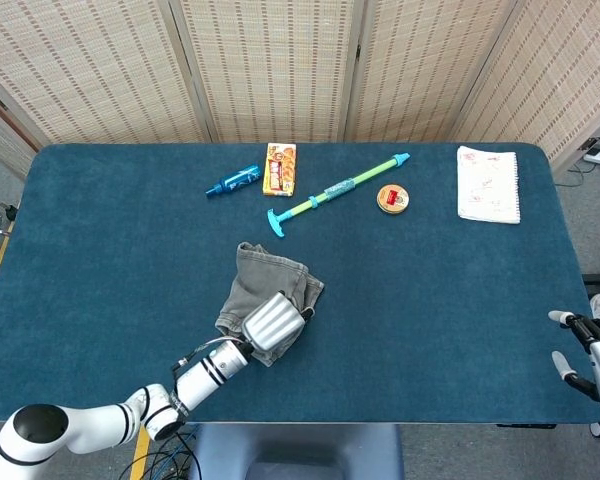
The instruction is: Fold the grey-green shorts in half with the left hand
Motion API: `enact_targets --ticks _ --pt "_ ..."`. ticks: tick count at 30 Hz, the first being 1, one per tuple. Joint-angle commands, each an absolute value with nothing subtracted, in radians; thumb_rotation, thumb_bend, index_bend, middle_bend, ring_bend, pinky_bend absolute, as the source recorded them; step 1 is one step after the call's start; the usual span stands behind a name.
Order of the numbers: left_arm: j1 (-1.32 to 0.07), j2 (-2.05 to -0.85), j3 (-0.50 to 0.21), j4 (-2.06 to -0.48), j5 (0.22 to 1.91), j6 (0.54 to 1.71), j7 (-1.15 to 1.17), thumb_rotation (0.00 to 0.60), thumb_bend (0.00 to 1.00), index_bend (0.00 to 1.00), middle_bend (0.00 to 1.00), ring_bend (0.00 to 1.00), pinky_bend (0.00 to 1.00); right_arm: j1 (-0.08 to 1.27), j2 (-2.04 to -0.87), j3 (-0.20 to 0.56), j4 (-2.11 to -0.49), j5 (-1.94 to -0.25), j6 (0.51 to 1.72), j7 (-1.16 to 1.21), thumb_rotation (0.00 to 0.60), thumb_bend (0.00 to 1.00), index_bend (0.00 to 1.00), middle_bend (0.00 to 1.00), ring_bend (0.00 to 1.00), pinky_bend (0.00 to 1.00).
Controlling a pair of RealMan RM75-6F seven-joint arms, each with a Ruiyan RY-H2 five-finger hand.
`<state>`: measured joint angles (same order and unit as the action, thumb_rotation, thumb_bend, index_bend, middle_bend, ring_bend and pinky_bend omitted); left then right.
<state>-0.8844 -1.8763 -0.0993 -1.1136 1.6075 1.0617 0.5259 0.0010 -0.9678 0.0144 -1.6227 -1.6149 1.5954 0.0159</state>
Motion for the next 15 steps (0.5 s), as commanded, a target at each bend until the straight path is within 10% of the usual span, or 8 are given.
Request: enact_targets --ticks 1,6,15 --pt "-0.877 -1.89 -0.105 -1.106 1.598 1.075 0.525 0.6 0.27 0.34 0.93 0.83 0.83 0.001 -0.968 0.015 -1.621 -1.616 1.597 0.018 0.6 0.33 0.27 0.42 0.45 0.4" --pt "-0.858 -1.905 -0.119 -1.127 1.586 1.116 0.52 0.6 0.08 0.16 0.93 0.83 0.84 -0.002 -0.969 0.016 -1.618 -1.613 1.597 0.021 0.6 0.33 0.27 0.42 0.45 0.4" --pt "-0.814 -1.88 -0.155 -1.225 1.532 1.164 0.511 0.6 0.07 0.12 0.91 0.82 0.84 -0.003 -0.968 0.018 -1.616 -1.614 1.6 0.023 0.6 0.33 0.27 0.42 0.45 0.4"
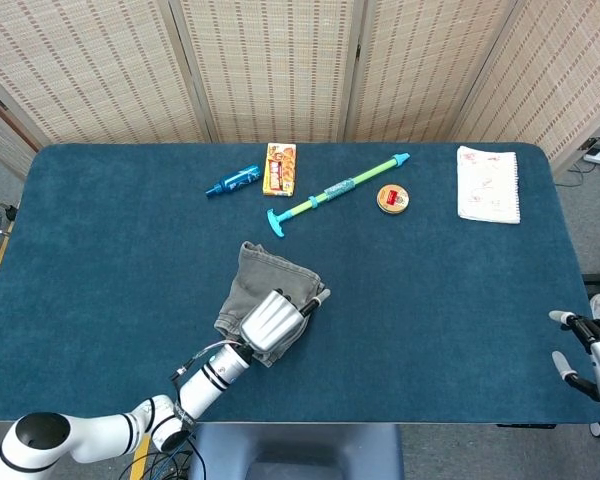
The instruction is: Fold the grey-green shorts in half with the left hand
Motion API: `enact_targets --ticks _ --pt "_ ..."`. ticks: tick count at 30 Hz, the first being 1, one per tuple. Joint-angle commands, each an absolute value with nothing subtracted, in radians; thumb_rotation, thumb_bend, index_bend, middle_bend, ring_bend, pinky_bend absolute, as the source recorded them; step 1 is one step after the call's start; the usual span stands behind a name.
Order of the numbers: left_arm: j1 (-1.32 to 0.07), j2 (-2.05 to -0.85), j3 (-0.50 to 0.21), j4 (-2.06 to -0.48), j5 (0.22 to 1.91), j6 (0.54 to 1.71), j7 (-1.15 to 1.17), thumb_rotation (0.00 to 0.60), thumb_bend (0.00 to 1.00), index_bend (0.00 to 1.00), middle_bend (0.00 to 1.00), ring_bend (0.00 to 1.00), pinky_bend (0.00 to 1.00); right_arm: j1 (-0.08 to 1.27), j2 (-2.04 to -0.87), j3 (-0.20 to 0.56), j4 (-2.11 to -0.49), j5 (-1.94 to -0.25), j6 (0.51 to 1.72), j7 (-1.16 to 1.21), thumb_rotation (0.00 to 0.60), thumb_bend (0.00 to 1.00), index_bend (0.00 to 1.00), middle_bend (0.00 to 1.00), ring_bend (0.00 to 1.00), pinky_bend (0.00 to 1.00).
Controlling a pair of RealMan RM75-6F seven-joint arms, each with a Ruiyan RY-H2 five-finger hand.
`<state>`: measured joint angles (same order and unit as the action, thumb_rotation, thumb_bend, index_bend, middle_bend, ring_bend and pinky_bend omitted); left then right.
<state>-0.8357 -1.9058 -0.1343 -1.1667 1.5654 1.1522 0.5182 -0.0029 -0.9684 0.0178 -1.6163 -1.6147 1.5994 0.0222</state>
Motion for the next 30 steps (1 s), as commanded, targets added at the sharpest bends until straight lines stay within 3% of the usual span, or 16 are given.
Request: enact_targets --ticks 1,6,14,22,30 --pt "-0.805 -1.869 -0.162 -1.248 1.52 1.17 0.507 0.6 0.07 0.11 0.9 0.82 0.84 -0.004 -0.967 0.018 -1.615 -1.614 1.6 0.024 0.6 0.33 0.27 0.42 0.45 0.4" --pt "-0.741 -1.776 -0.207 -1.403 1.402 1.183 0.517 0.6 0.07 0.11 0.84 0.76 0.84 -0.003 -0.969 0.018 -1.609 -1.617 1.598 0.028 0.6 0.33 0.27 0.42 0.45 0.4" --pt "-0.613 -1.612 -0.239 -1.534 1.259 1.259 0.49 0.6 0.07 0.11 0.62 0.57 0.78 0.008 -0.974 0.02 -1.594 -1.62 1.583 0.039 0.6 0.33 0.27 0.42 0.45 0.4" --pt "-0.483 -1.462 -0.2 -1.578 1.169 1.304 0.425 0.6 0.07 0.11 0.43 0.42 0.61 0.025 -0.989 0.021 -1.569 -1.635 1.571 0.067 0.6 0.3 0.27 0.41 0.43 0.4" --pt "-0.341 -1.368 -0.14 -1.571 1.179 1.407 0.304 0.6 0.07 0.14 0.42 0.4 0.57 0.041 -1.012 0.014 -1.555 -1.657 1.556 0.073 0.6 0.3 0.24 0.35 0.4 0.4"
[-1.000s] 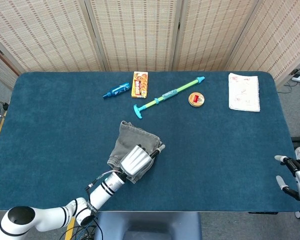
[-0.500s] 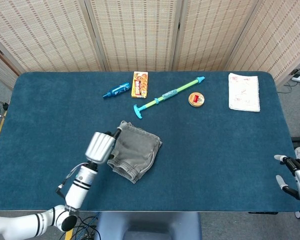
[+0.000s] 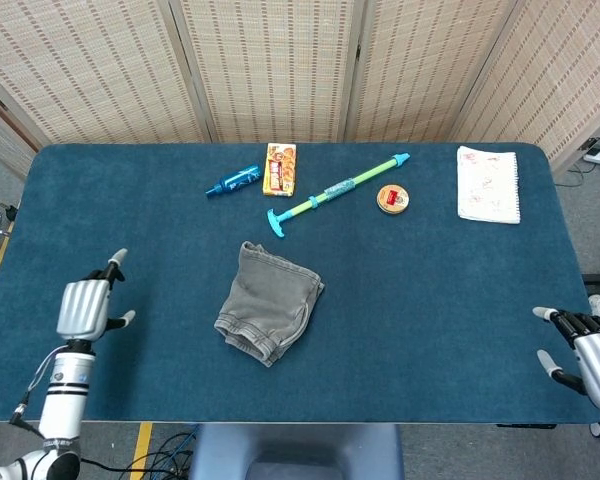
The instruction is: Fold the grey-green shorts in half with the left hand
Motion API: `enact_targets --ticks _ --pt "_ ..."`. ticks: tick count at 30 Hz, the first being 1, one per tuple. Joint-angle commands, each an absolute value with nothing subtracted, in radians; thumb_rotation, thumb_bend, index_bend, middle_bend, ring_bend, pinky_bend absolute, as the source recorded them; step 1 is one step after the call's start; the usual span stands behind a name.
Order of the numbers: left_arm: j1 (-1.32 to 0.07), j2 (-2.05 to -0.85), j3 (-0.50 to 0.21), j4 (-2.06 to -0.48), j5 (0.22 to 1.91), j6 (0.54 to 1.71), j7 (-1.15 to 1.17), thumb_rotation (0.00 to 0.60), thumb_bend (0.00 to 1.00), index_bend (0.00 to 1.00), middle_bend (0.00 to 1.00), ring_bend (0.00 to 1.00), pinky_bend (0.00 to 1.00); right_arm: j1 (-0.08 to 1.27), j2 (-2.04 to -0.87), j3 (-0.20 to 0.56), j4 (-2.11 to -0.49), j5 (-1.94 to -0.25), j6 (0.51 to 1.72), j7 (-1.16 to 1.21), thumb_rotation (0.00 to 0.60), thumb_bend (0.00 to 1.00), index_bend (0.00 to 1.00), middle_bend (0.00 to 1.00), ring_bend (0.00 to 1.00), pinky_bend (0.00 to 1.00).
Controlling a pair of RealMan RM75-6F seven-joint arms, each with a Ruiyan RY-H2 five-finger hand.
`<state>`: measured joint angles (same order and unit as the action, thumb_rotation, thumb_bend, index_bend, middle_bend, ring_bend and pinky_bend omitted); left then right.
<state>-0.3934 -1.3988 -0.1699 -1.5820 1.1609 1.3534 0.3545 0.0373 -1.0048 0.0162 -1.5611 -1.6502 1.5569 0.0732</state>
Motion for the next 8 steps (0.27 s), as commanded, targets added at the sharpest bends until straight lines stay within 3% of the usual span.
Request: enact_targets --ticks 1,8 --pt "-0.323 -1.362 -0.132 -1.568 1.191 1.426 0.288 0.6 0.07 0.14 0.42 0.4 0.57 0.043 -1.015 0.014 -1.554 -1.658 1.555 0.073 0.6 0.3 0.24 0.35 0.4 0.4" --pt "-0.229 -1.319 -0.058 -1.53 1.324 1.533 0.194 0.6 0.07 0.16 0.42 0.4 0.54 0.054 -1.03 0.011 -1.55 -1.655 1.537 0.072 0.6 0.3 0.24 0.35 0.4 0.4"
